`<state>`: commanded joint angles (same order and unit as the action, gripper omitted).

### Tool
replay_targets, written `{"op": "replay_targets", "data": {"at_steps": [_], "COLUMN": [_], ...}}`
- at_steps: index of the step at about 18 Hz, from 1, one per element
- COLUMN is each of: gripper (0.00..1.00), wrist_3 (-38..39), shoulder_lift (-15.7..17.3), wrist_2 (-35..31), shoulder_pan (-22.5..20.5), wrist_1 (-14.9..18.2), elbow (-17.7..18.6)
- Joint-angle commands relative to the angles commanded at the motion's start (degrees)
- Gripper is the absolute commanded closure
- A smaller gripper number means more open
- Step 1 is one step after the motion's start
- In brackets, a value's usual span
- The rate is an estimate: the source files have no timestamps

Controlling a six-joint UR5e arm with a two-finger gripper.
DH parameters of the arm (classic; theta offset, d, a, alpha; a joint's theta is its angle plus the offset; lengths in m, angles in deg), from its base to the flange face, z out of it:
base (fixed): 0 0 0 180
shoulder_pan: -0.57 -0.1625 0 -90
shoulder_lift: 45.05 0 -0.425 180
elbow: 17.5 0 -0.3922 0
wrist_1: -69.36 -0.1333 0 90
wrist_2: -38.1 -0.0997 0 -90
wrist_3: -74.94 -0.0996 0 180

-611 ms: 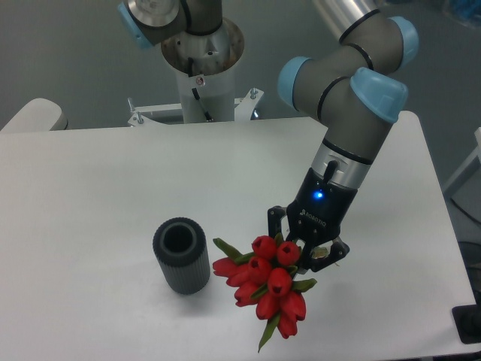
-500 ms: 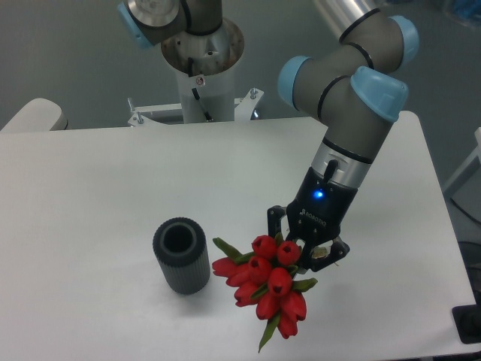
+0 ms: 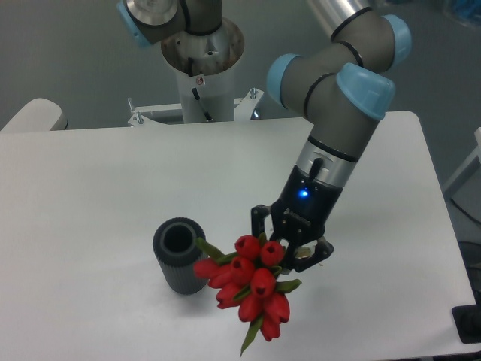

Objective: Insert the flowers into the vase
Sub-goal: 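Carry the red tulip bunch in the gripper over the dark grey vase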

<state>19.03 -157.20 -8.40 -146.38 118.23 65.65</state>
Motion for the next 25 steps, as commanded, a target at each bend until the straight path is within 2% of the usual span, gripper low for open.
{"op": "replay_targets", "data": {"at_steps": [5, 8, 12, 16, 19, 25], "gripper": [0.78, 0.78, 0.78, 0.78, 0.78, 0.79], "wrist_3": [5.61, 8.88, 11.69, 14.85, 14.95, 13.02], "shoulder_lift": [0.97, 1.06, 1.14, 3.51, 4.91, 6.42], "wrist_2": [1.75, 8.24, 14.32, 18.81, 20.13, 22.59], "shoulder_pan": [0.88, 0.44, 0.44, 0.79, 1.40, 4.13], "wrist_1": [-0.44, -3.68, -3.96, -3.96, -3.96, -5.27], "elbow": [0.09, 0.09, 0.09, 0.61, 0.79, 5.01]}}
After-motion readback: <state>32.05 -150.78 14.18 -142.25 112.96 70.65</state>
